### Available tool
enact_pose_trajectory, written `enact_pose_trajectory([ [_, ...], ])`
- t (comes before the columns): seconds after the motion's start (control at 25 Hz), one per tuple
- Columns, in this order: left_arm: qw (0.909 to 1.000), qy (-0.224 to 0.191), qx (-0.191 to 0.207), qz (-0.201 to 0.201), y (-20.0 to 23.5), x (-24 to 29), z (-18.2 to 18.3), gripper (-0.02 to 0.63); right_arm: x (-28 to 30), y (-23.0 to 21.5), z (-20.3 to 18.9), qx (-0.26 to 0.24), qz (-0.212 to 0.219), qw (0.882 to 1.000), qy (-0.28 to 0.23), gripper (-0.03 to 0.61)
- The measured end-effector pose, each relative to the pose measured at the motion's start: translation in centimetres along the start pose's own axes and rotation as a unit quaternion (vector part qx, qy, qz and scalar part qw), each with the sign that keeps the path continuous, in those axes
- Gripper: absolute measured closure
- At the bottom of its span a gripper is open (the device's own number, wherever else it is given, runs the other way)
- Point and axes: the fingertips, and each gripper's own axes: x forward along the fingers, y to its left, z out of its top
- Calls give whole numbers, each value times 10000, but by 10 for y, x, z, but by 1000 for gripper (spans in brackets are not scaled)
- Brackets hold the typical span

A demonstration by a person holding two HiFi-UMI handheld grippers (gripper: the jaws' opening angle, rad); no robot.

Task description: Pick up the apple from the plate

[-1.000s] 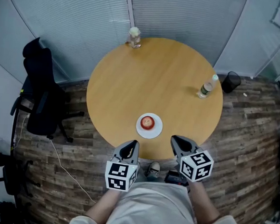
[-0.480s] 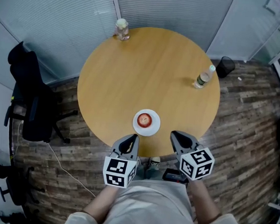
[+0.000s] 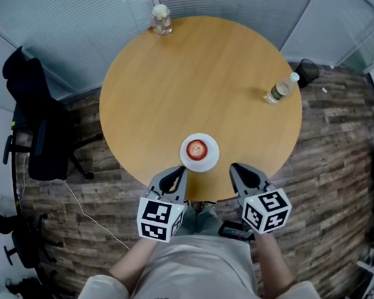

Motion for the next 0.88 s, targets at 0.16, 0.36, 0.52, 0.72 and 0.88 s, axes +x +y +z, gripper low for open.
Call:
enact_pose_trajectory([
  [0.16, 10000, 77, 40, -44, 4, 9, -4, 609, 10, -2, -3, 82, -6, 10000, 25, 546],
  [0.36, 9999, 79, 59, -83, 9, 18, -6, 611, 18, -6, -11, 211, -26, 9997, 120, 546],
  [0.52, 9998, 182, 25, -42, 16, 26, -17, 611, 22, -9, -21, 240, -62, 9994, 232, 547],
  [0.72, 9994, 354, -42, -6, 25, 38, -33, 611, 28, -14, -28, 339, -97, 9989, 325, 547],
  [0.88, 9990, 450, -61, -6, 28, 49, -42, 605, 35, -16, -34, 368, -70, 9984, 418, 548],
])
